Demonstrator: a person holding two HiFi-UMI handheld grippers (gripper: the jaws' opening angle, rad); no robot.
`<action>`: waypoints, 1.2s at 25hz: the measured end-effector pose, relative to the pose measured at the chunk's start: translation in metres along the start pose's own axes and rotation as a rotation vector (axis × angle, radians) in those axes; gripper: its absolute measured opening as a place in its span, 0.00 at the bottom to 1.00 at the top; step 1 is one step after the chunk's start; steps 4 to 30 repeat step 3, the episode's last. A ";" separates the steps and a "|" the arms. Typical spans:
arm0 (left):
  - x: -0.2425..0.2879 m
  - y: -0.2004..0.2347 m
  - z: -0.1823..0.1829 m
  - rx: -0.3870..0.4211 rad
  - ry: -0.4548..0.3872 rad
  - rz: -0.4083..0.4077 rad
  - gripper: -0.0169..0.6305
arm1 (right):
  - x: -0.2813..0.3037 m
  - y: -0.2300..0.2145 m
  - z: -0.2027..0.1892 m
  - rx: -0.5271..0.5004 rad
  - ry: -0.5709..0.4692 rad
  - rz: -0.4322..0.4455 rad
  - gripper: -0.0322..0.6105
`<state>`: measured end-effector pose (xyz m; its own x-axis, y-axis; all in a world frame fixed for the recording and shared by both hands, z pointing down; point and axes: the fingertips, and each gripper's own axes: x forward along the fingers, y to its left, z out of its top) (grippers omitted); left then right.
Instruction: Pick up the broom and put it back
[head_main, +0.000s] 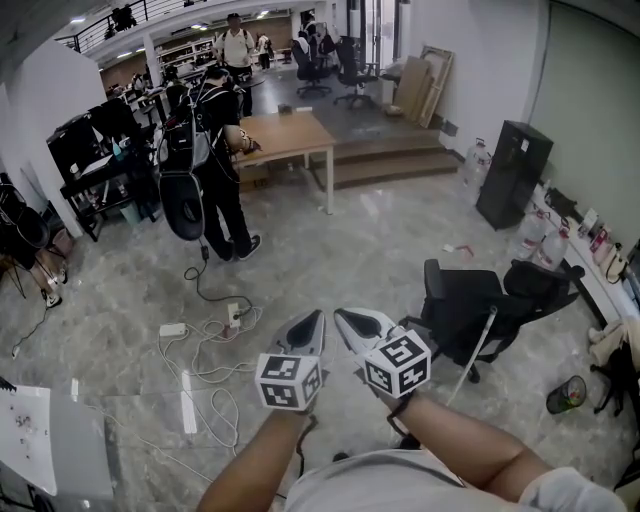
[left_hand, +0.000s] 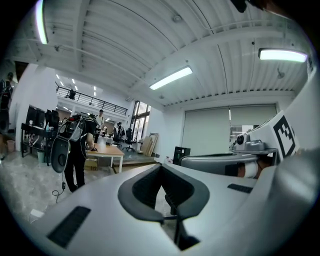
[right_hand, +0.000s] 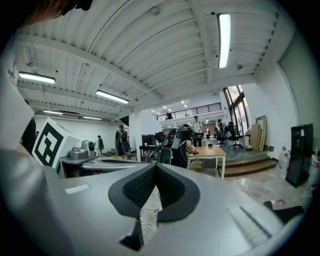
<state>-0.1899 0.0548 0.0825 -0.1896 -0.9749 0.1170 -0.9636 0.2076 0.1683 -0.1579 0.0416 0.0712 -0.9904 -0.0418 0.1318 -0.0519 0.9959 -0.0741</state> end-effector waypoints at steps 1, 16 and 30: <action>-0.001 0.001 0.000 -0.007 -0.001 -0.002 0.03 | 0.001 0.002 0.000 0.000 0.000 -0.001 0.05; -0.004 0.004 -0.001 -0.017 -0.002 -0.005 0.03 | 0.002 0.005 -0.001 0.000 -0.001 -0.004 0.05; -0.004 0.004 -0.001 -0.017 -0.002 -0.005 0.03 | 0.002 0.005 -0.001 0.000 -0.001 -0.004 0.05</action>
